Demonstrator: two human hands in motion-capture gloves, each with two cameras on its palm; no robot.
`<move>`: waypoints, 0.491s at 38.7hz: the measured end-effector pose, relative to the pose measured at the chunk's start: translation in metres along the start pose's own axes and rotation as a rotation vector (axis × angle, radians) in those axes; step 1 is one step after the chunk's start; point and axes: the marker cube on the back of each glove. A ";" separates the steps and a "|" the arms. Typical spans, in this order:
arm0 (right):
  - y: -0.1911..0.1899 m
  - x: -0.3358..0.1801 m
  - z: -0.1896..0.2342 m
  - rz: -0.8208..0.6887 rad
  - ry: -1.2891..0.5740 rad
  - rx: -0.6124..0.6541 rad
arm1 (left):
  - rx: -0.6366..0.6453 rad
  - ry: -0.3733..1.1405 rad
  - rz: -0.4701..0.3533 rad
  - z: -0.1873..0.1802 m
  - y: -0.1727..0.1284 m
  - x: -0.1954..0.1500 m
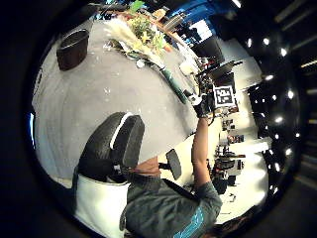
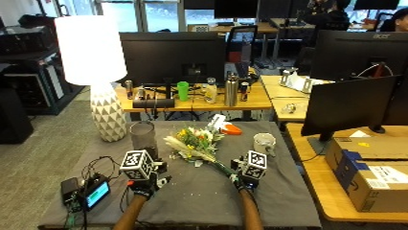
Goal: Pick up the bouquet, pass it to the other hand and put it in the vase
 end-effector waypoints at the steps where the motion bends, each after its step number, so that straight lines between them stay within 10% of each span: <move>1: -0.002 0.004 0.007 0.015 0.003 -0.022 | -0.003 -0.006 0.002 0.002 0.001 0.001; 12: 0.045 -0.006 -0.001 0.166 -0.046 -0.262 | -0.017 -0.005 -0.015 0.013 0.002 -0.004; 19: 0.038 -0.011 0.000 0.158 0.019 -0.153 | -0.029 0.014 -0.039 0.021 0.003 -0.013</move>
